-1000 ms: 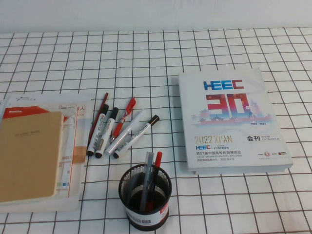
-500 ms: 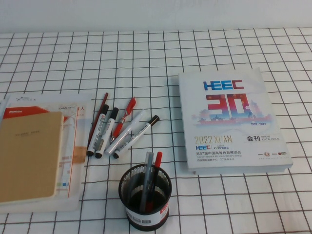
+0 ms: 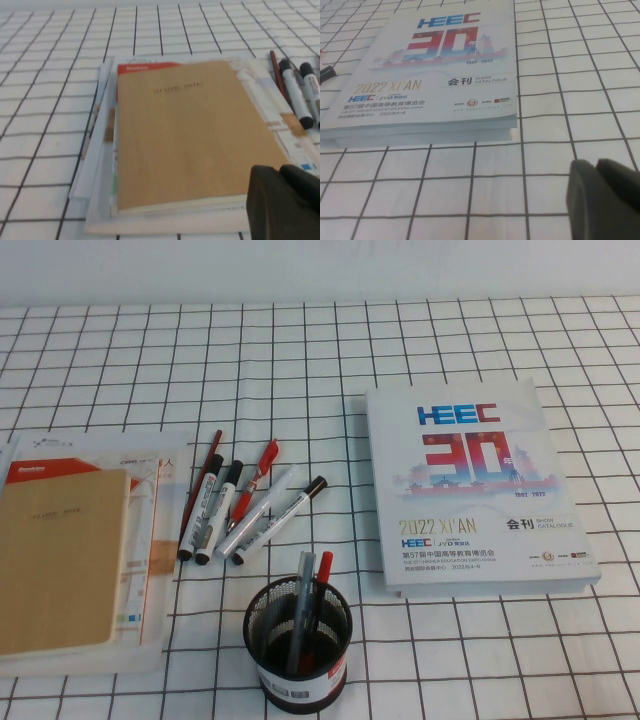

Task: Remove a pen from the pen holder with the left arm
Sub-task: 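Take a marker out of the pen holder and lay it on the table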

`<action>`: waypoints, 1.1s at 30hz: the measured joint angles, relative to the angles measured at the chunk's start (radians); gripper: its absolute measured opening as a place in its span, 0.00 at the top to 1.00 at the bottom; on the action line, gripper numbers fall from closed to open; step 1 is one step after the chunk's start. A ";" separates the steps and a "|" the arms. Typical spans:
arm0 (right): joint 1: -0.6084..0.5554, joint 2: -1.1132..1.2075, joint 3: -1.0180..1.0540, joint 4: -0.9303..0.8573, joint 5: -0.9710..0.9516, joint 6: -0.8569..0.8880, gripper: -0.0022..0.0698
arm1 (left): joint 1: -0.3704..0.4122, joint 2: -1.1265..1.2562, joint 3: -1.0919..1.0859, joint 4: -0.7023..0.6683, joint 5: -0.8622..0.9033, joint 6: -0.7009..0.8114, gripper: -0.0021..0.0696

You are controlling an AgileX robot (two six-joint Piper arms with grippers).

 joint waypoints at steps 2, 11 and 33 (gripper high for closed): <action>0.000 0.000 0.000 0.000 0.000 0.000 0.99 | 0.000 0.000 0.000 0.000 0.032 -0.023 0.97; 0.000 0.000 0.000 0.000 0.000 0.000 0.99 | 0.000 0.000 0.000 -0.002 0.048 -0.061 0.97; 0.000 0.000 0.000 0.000 0.000 0.000 0.99 | 0.000 -0.001 0.000 -0.003 0.052 -0.061 0.97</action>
